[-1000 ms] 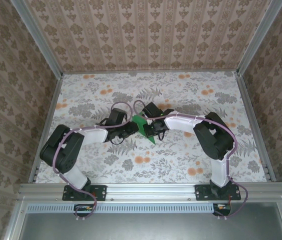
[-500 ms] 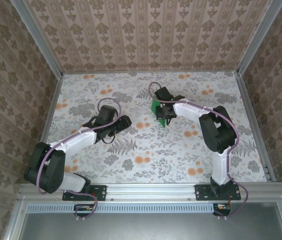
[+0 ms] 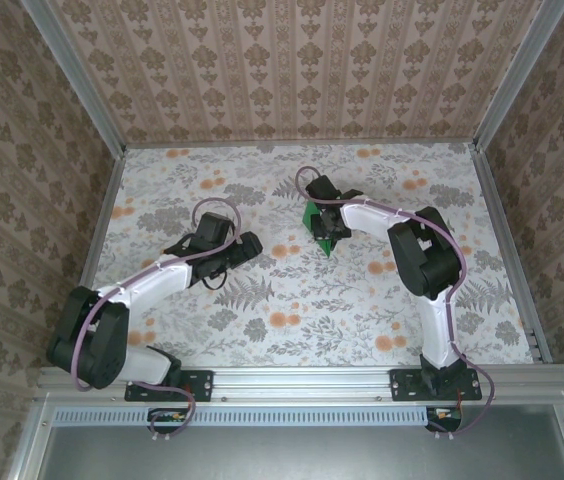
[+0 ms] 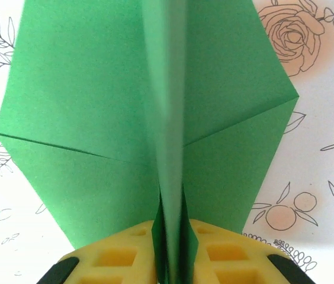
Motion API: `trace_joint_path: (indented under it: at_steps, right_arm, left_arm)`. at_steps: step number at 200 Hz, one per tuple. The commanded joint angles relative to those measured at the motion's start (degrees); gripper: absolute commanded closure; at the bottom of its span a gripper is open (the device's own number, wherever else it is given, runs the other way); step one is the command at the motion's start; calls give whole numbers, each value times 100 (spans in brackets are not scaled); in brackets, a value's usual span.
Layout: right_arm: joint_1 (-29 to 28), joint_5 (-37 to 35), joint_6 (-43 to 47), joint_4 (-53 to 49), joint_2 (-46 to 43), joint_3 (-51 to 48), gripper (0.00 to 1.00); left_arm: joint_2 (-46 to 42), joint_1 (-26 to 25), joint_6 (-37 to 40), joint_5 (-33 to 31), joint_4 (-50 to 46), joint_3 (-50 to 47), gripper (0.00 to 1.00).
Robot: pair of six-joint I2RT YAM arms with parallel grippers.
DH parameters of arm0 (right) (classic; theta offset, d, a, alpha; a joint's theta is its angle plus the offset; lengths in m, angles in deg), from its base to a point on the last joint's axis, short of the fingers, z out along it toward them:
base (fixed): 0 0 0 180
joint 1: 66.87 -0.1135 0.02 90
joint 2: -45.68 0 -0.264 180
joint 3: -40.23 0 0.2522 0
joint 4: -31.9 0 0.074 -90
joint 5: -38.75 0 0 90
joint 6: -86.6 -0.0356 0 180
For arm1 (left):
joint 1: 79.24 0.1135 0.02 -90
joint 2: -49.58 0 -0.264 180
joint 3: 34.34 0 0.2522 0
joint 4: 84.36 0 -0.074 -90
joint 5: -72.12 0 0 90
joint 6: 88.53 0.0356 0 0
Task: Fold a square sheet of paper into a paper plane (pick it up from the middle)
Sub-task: Move a paper plane to the center of the table.
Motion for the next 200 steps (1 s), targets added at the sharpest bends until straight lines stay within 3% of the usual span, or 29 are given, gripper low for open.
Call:
trace_joint_path:
  at_steps: [1, 49, 84, 94, 119, 135, 165, 179, 200]
  right_arm:
    - [-7, -93, -227, 5, 130, -244, 81]
    - [-9, -107, -255, 13, -15, -261, 79]
    - [-2, 42, -13, -160, -609, 194, 66]
    - [-1, 59, 55, -157, -762, 294, 63]
    - [95, 25, 83, -161, -1156, 357, 51]
    - [184, -123, 123, -123, -1428, 316, 38]
    - [443, -811, 417, 234, -2071, -13, 17]
    - [622, -1241, 574, 570, -2465, -382, 1]
    - [963, -1915, 742, 1172, -3075, -1120, 0]
  left_arm:
    - [-176, 67, 78, -118, -157, -70, 0]
    - [-242, 101, 90, -184, -267, -88, 0]
    - [-329, 262, 541, -432, -630, 226, 0]
    - [-344, 550, 772, -581, -714, 327, 0]
    - [-372, 1048, 1407, -834, -849, 617, 0]
    - [-417, 1361, 1767, -1114, -878, 735, 0]
    - [-658, 1988, 2268, -1546, -644, 632, 0]
    - [-842, 2249, 2532, -1707, -381, 443, 0]
    - [-1073, 2575, 2900, -1921, 75, 100, 0]
